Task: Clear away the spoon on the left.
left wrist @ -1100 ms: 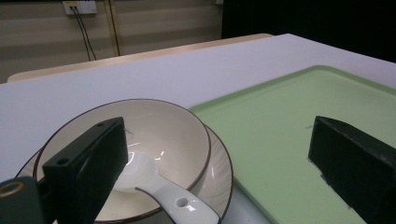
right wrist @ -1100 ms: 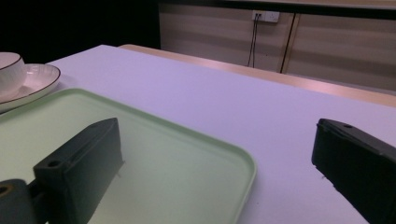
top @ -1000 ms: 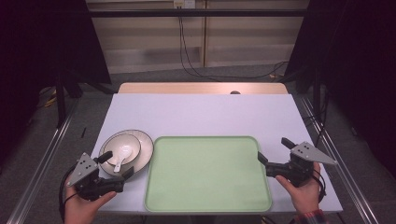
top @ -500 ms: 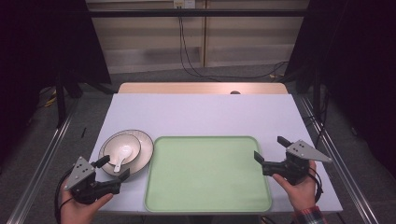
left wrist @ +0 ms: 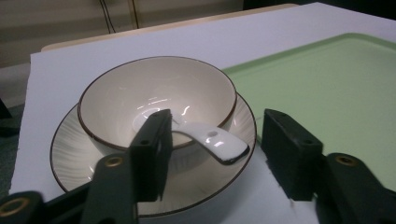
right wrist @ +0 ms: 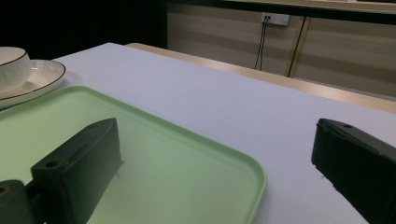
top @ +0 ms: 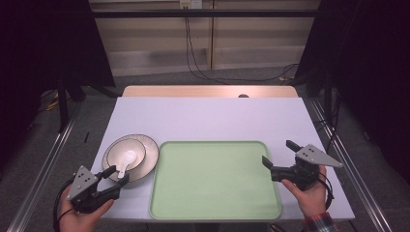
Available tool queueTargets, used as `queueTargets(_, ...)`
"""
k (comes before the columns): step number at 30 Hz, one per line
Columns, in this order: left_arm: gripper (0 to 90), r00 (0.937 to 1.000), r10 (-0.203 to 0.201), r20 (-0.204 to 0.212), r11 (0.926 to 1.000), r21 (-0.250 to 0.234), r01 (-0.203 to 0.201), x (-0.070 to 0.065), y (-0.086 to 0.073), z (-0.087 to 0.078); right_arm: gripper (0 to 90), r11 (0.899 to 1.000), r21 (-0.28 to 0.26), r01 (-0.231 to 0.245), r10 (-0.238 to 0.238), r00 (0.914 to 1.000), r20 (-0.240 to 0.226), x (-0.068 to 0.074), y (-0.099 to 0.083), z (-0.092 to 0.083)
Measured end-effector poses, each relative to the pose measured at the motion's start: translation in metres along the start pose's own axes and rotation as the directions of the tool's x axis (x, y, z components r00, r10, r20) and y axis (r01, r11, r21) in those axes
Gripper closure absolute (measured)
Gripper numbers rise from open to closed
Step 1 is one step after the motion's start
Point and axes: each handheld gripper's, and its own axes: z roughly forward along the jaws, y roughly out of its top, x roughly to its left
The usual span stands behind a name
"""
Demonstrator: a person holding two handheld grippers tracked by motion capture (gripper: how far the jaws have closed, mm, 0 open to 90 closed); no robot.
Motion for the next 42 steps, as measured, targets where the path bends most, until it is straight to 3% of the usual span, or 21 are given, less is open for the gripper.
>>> queueTargets(4,52.9,0.9997,0.012,-0.021,0.9999,0.01,-0.012,0.0003,-0.0008,-0.0004,1.1,1.0,0.001,-0.001,0.001,1.0,-0.006,-0.0007,0.0,-0.0008)
queueTargets(6,55.0,0.9994,-0.004,-0.035,0.9996,0.029,0.005,0.0007,-0.001,-0.0009,1.1,1.0,-0.008,-0.003,0.003,1.0,-0.007,-0.0011,0.0001,-0.0009)
queueTargets(11,61.1,0.9987,-0.043,-0.027,0.9989,0.017,0.043,0.0018,-0.001,-0.0019,1.1,1.0,-0.006,-0.005,0.005,1.0,-0.008,-0.0012,-0.0001,-0.0005)
queueTargets(20,71.2,0.9973,-0.057,-0.045,0.9982,0.012,0.058,0.006,-0.0001,-0.0061,1.1,1.0,-0.005,0.006,-0.006,0.9998,-0.017,-0.0002,-0.0006,0.0002)
queueTargets(21,71.8,0.9948,-0.083,-0.06,0.9965,-0.003,0.083,0.0054,-0.0002,-0.0057,1.1,1.0,-0.005,0.003,-0.003,0.9997,-0.024,-0.0005,-0.0008,0.0004)
queueTargets(23,73.3,0.9958,-0.075,-0.051,0.9971,0.005,0.076,0.0071,0.0004,-0.0063,1.1,1.0,-0.002,0.005,-0.005,0.9998,-0.019,-0.0002,-0.0008,0.0003)
queueTargets(27,78.6,0.9919,-0.113,-0.058,0.9936,-0.014,0.112,0.0064,0.001,-0.0055,1.1,1.0,0.005,0.001,-0.001,0.9997,-0.023,0.0002,-0.0012,0.0001)
queueTargets(30,80.5,0.9934,-0.102,-0.053,0.9948,-0.009,0.101,0.0077,0.0014,-0.0063,1.1,1.0,0.003,0.013,-0.013,0.9996,-0.026,0.0003,-0.0016,0.0004)
queueTargets(33,84.7,0.9914,-0.124,-0.041,0.9921,-0.022,0.123,0.0075,0.003,-0.0056,1.1,1.0,0.005,0.009,-0.009,0.9996,-0.029,0.0002,-0.0015,-0.0002)
queueTargets(42,85.4,0.9892,-0.14,-0.042,0.99,-0.022,0.139,0.0096,0.0048,-0.0049,1.1,1.0,0.002,0.015,-0.015,0.9993,-0.033,0.0004,-0.0018,-0.0008)
